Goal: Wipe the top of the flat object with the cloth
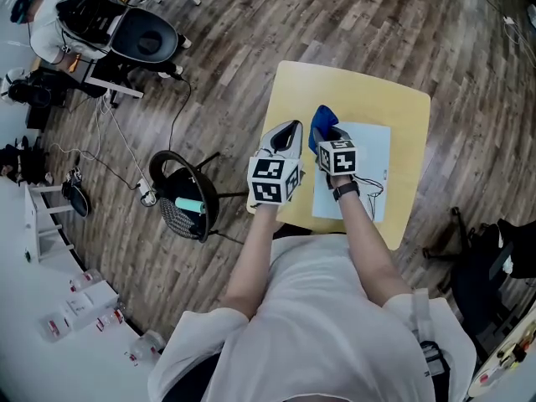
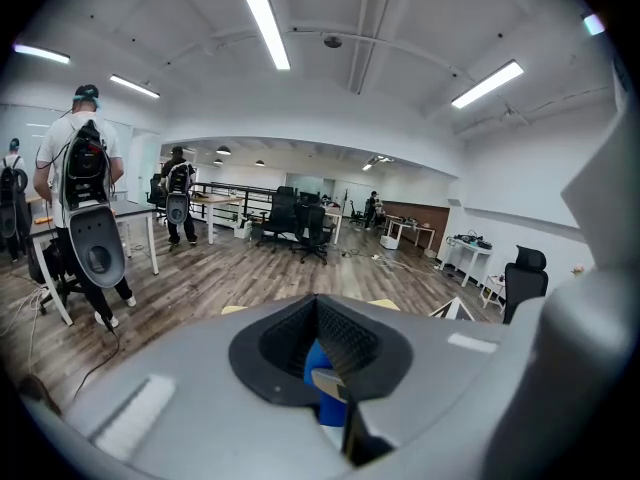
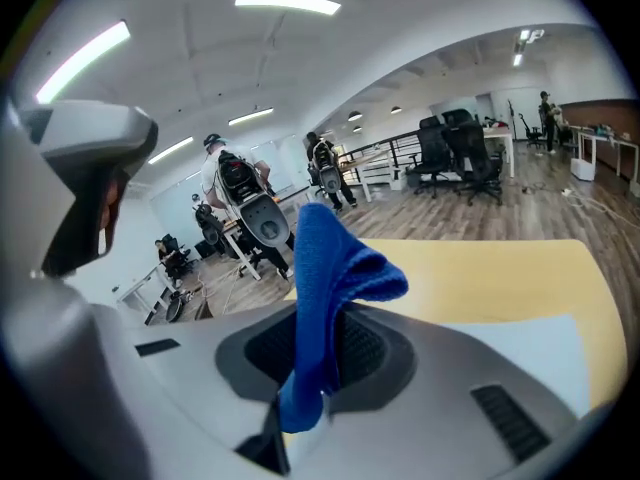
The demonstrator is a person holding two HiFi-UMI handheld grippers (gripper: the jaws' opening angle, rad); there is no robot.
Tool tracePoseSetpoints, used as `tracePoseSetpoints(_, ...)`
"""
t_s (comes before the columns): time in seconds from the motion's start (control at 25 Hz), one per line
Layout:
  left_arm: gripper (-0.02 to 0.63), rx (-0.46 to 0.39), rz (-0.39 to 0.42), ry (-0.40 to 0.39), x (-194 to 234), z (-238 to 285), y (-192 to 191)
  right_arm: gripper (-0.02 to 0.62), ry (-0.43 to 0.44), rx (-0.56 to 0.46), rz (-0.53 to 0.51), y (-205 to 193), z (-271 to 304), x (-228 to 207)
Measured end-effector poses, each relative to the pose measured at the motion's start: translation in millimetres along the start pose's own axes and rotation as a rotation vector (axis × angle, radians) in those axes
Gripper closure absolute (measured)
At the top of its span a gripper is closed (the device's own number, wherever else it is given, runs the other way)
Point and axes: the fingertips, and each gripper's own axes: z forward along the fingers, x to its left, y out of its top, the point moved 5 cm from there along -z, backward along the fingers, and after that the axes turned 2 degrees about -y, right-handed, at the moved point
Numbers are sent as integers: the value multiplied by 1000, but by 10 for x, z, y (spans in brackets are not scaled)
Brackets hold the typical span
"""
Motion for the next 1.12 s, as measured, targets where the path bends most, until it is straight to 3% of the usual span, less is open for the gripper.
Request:
tracePoseSetpoints(0.08,600,-3,-5,5,36,-41,-8,531,-24,30,-41,-67,76,50)
tracePoseSetpoints(0.28,600,-13,1,-5,-15,-58,0,531,-180,109,-104,-254,-41,-219)
tracePoseSetpoints(0.52,600,-11,8,-37,-79,31,-5,531,-312,114,-73,-334,-403,-740)
tracePoseSetpoints(0.84,600,-8,55,-151,-528,233,26,531,-505,91,35,-505,-1074,-1575)
tracePoseSetpoints(1.12,600,-11,78,-199,-714,284,87,531,-583,79,30,-518,-1440,-2008)
